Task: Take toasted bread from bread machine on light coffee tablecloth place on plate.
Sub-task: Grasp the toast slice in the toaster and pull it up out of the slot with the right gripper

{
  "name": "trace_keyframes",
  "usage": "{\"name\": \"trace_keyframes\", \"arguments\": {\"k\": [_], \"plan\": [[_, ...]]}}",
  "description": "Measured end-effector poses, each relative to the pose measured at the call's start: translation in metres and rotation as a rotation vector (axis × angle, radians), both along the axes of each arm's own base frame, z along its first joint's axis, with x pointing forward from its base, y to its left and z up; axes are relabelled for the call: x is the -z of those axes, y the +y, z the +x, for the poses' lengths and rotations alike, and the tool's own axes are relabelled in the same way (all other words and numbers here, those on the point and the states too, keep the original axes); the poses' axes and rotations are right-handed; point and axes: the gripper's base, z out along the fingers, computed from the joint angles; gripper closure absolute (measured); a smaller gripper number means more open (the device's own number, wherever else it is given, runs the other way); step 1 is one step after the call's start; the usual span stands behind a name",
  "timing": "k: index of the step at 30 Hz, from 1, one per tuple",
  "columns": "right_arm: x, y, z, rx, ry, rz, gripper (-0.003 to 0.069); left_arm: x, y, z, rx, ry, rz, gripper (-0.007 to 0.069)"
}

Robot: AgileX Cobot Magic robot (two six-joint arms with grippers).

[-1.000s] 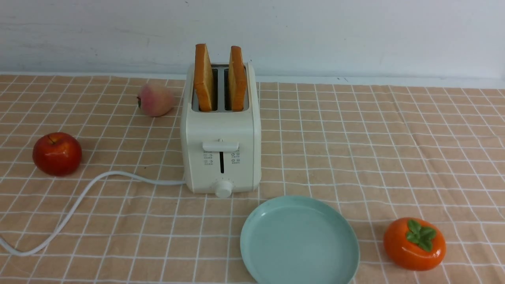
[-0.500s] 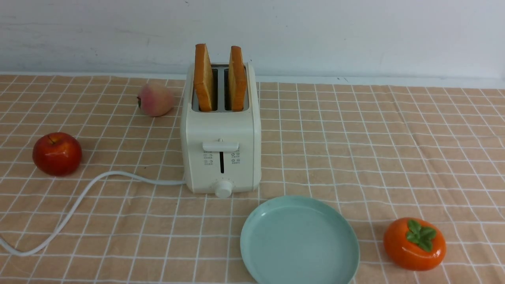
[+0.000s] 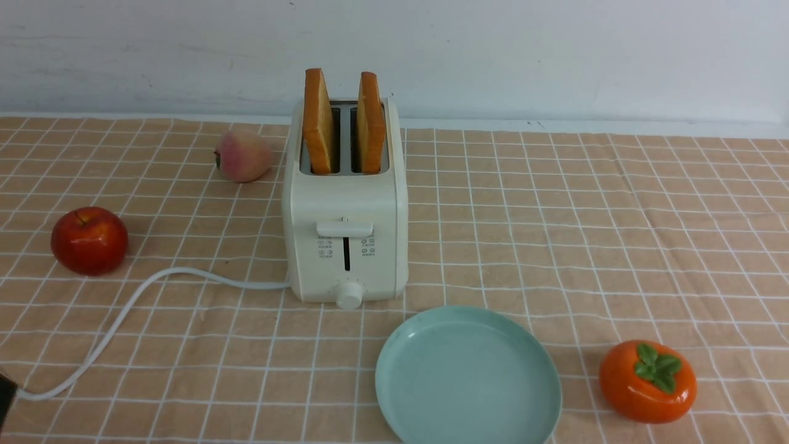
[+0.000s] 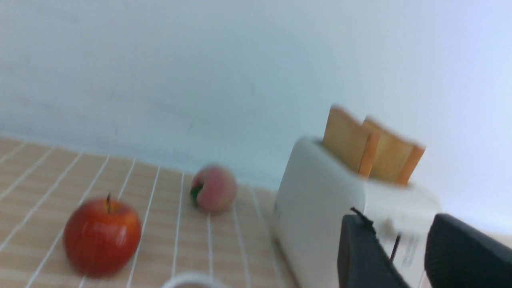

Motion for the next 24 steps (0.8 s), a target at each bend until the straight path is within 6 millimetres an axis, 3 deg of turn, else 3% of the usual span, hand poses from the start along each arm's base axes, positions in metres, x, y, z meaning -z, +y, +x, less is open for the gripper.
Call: {"name": "trace_keyframes", "arguments": {"k": [9, 16, 20, 24], "plan": [[-0.017, -0.001, -0.004, 0.01, -0.194, 0.002, 0.0419, -0.024, 0.001, -0.009, 0.004, -0.275, -0.054, 0.0386], [-0.043, -0.004, -0.014, -0.087, -0.425, 0.398, 0.0419, -0.049, 0.007, -0.023, 0.105, -0.462, -0.342, 0.0386], [-0.091, -0.003, -0.029, -0.147, -0.554, 0.46, 0.0419, -0.099, 0.009, -0.042, 0.163, -0.549, -0.419, 0.0386], [-0.175, 0.001, -0.047, -0.177, -0.632, 0.378, 0.0419, -0.173, 0.012, -0.067, 0.184, -0.556, -0.428, 0.0386]]}}
